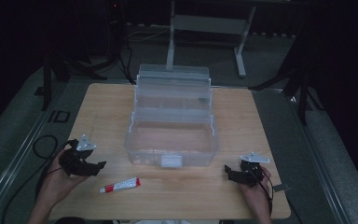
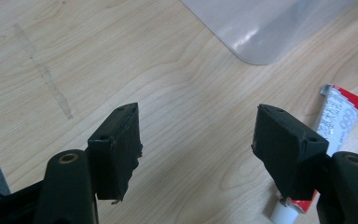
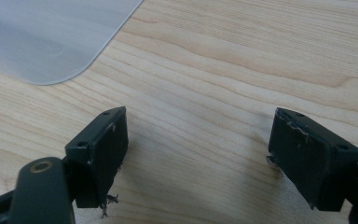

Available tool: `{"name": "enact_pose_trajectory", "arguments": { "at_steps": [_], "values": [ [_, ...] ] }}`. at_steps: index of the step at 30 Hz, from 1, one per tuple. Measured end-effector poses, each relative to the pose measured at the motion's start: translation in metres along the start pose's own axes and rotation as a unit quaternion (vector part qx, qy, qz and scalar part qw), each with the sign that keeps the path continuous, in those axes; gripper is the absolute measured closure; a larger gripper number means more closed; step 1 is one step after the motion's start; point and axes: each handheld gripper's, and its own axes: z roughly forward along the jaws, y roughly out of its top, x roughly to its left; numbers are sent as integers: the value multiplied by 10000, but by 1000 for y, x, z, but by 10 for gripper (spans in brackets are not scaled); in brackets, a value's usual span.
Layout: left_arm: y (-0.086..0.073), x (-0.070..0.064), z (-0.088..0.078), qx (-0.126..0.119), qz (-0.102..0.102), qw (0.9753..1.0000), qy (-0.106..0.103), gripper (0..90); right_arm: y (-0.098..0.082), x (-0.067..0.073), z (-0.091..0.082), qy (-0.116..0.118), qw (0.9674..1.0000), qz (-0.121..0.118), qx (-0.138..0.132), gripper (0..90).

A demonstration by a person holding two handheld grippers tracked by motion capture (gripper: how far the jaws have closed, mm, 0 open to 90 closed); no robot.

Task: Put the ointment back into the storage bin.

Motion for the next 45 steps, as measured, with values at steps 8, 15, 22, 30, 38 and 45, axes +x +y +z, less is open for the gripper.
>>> {"name": "enact_pose_trajectory", "arguments": {
  "at_steps": [8,15,22,30,38,45],
  "values": [
    [7,-2,-1,224,301,9993,-64,325,0,0,0,2,10000,0,1,193],
    [11,-6,1,393,539,9977,-152,325,0,0,0,2,10000,-2,0,193],
    [13,-13,2,594,772,9948,-281,325,0,0,0,4,10000,-4,1,191],
    [15,-17,3,642,879,9934,-356,326,0,0,0,5,10000,-4,1,191],
    [16,-23,8,829,1056,9898,-480,326,0,0,0,5,10000,-4,1,191],
    [20,-28,12,976,1236,9858,-575,326,0,0,0,6,10000,-9,2,190]
  ]
}}
